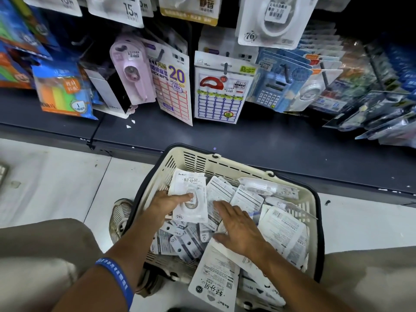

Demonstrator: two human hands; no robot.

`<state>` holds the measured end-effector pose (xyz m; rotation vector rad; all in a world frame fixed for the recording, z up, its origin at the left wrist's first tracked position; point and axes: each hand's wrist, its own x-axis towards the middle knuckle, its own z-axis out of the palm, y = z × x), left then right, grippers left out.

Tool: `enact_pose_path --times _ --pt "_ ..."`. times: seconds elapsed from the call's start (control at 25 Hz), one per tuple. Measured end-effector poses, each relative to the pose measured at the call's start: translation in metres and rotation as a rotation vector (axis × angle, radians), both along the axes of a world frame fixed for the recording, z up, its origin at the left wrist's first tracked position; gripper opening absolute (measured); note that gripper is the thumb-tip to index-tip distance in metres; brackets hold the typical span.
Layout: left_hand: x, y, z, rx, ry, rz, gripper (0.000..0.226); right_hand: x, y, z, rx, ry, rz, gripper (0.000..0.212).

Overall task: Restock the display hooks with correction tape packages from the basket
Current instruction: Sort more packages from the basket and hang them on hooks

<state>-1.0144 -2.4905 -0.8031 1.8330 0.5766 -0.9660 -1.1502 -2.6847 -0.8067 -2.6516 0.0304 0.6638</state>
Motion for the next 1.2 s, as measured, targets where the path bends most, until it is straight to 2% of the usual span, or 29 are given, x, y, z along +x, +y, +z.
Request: enact_pose_path --times 0.08,0.24,0.36,0.44,0.52,0.6,0.68,0.72,0.76,0.84,0.88,0.96,1.0,1.08,1.2 --pt "0.005 0.0 0.003 -0.054 0.073 -0.001 0.074 0.006 0.0 0.0 0.027 -0.038 -0.051 0.101" --pt "0.02 0.0 0.02 -0.129 0.156 -0.119 0.048 0.017 -0.008 -0.003 0.02 -0.072 -0.054 0.12" --pt "0.023 0.004 0.033 -0.171 0.196 -0.107 0.042 0.018 -0.015 0.0 -0.012 -0.121 0.008 0.119" --pt "0.019 0.009 0.04 -0.229 0.226 -0.068 0.047 0.015 -0.013 0.007 -0.023 -0.227 0.069 0.101" --pt "0.016 0.014 0.042 -0.284 0.232 -0.018 0.055 0.014 -0.006 0.017 0.043 -0.366 0.032 0.076" --pt "0.014 0.019 0.043 -0.313 0.216 0.007 0.057 0.024 -0.001 0.033 0.171 -0.569 -0.162 0.048" --pt "0.01 0.02 0.042 -0.306 0.204 0.005 0.056 0.039 -0.01 0.053 0.315 -0.663 -0.424 0.03" --pt "0.007 0.019 0.042 -0.287 0.209 0.0 0.053 0.045 -0.017 0.061 0.35 -0.654 -0.479 0.025" --pt "0.003 0.019 0.041 -0.261 0.212 -0.012 0.049 0.047 -0.024 0.066 0.316 -0.609 -0.448 0.022" --pt "-0.003 0.017 0.038 -0.186 0.206 -0.097 0.045 0.039 -0.029 0.065 0.163 -0.38 -0.276 0.018" --pt "-0.005 0.016 0.037 -0.145 0.197 -0.154 0.046 0.03 -0.027 0.06 0.127 -0.223 -0.211 0.023" --pt "-0.009 0.016 0.031 -0.062 0.166 -0.236 0.047 0.012 -0.018 0.044 0.106 0.057 -0.105 0.069" --pt "-0.011 0.016 0.028 -0.034 0.144 -0.251 0.044 0.006 -0.013 0.036 0.067 0.136 -0.035 0.093" --pt "-0.015 0.019 0.021 -0.013 0.113 -0.244 0.037 0.003 -0.005 0.023 -0.06 0.076 0.069 0.116" --pt "-0.02 0.022 0.015 -0.01 0.09 -0.232 0.036 0.018 0.0 0.015 -0.168 -0.091 0.186 0.119"
